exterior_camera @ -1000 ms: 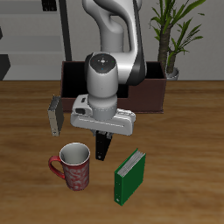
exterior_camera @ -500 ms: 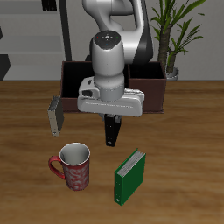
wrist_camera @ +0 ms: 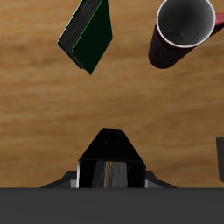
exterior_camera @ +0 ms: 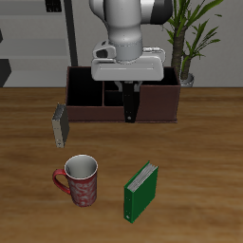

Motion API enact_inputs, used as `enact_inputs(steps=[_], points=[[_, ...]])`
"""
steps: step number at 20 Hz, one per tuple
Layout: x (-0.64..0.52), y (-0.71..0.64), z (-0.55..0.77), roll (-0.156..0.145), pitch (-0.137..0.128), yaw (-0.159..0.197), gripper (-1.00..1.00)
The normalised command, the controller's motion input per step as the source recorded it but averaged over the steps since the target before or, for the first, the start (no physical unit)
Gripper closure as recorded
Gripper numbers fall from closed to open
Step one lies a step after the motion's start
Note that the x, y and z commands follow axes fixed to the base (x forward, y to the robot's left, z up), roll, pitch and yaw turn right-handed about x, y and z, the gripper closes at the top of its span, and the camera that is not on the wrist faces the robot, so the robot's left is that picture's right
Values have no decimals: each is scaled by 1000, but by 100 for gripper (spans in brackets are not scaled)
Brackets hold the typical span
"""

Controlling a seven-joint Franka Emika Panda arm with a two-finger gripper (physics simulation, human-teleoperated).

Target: Place the black book into the back desk caddy's right compartment

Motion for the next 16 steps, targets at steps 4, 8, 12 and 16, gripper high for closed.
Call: enact_inputs(steps=[4, 8, 12, 16], points=[[-510, 97, 826, -42, -48, 20, 100], [-592, 206, 446, -6, -22, 75, 100], [-370, 121, 232, 14, -28, -5, 100], [-600, 46, 301, -19, -16, -5, 100]])
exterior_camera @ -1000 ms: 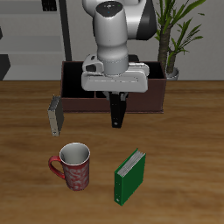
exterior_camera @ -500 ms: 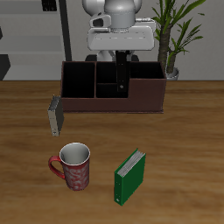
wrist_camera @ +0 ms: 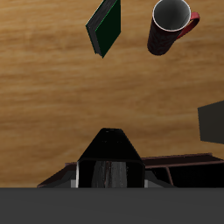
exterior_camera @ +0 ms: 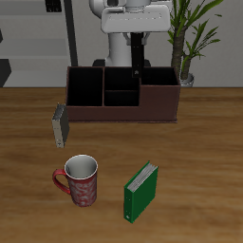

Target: Place the black book into the back desk caddy's right compartment

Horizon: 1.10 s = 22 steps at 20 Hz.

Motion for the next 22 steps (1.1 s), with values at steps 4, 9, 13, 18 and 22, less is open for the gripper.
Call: enact_inputs(steps=[4, 9, 13, 18, 22], points=[[-337, 67, 148, -14, 11, 22, 100], [-431, 80, 94, -10, 1, 26, 100], [-380, 61, 22, -31, 4, 22, 100], [-365, 169, 29, 9, 8, 17, 100], [-242, 160, 1, 20, -14, 7, 100]])
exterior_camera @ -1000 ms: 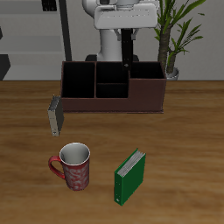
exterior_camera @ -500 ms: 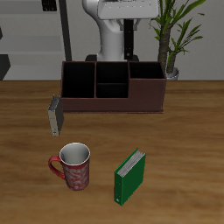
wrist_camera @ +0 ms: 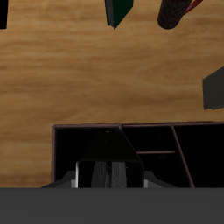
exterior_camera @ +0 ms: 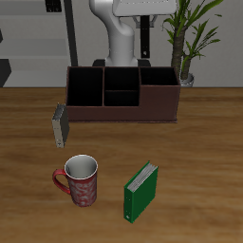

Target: Place the black book into the back desk caddy's right compartment

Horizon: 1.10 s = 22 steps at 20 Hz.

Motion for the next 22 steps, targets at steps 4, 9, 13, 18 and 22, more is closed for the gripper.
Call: enact_inputs(steps=[4, 9, 13, 18, 22], points=[[-202, 198, -82, 12, -4, 28, 100], [-69, 81, -51, -1, 5, 4, 100], [-71, 47, -13, 13, 2, -8, 100], [16, 43, -118, 19, 18, 4, 100], [62, 90, -188, 20, 22, -9, 100]])
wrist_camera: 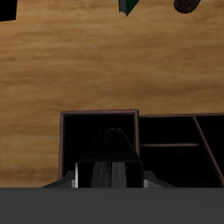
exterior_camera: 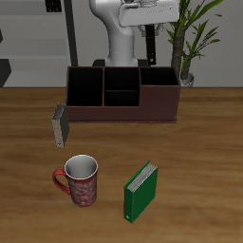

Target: Place the black book into the back desk caddy's right compartment

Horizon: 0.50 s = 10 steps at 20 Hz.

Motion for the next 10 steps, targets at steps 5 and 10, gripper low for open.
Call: enact_inputs(steps=[5, 10], points=[[93, 37, -277, 18, 31, 15, 100], [55, -24, -267, 5, 49, 1, 100]])
